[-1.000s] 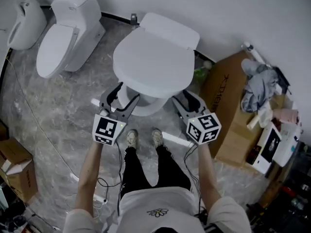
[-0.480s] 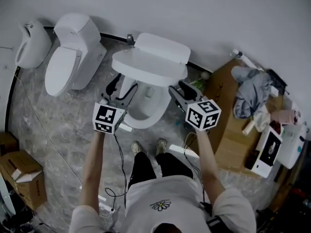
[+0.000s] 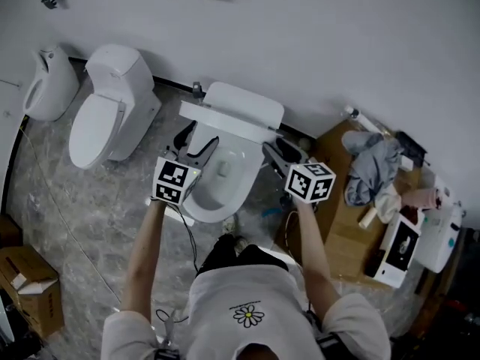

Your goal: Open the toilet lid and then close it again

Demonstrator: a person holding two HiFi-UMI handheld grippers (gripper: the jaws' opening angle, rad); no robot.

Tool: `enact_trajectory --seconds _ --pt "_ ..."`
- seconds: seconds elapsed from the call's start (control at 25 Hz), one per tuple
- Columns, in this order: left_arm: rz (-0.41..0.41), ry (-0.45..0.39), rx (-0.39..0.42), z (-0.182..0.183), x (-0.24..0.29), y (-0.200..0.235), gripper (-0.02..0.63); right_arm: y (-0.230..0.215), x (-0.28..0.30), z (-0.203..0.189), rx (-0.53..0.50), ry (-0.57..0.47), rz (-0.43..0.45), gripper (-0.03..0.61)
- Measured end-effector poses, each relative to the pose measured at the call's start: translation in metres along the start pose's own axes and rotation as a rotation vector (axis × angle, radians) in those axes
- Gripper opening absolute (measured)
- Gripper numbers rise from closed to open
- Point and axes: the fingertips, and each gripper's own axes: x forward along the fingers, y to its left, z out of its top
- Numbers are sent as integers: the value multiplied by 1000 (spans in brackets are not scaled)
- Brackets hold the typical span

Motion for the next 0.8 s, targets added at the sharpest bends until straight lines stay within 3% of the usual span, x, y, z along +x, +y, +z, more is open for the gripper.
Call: enact_trajectory --seconds 0.32,0.6,0.8 --pt "-27 -20 8 36 46 20 296 -32 15 47 49 -47 -59 212" --pt "-10 -15 31 67 95 41 296 -53 36 97 20 -58 -21 196" --pt "17 -9 22 83 137 56 296 -82 56 125 70 -70 31 196"
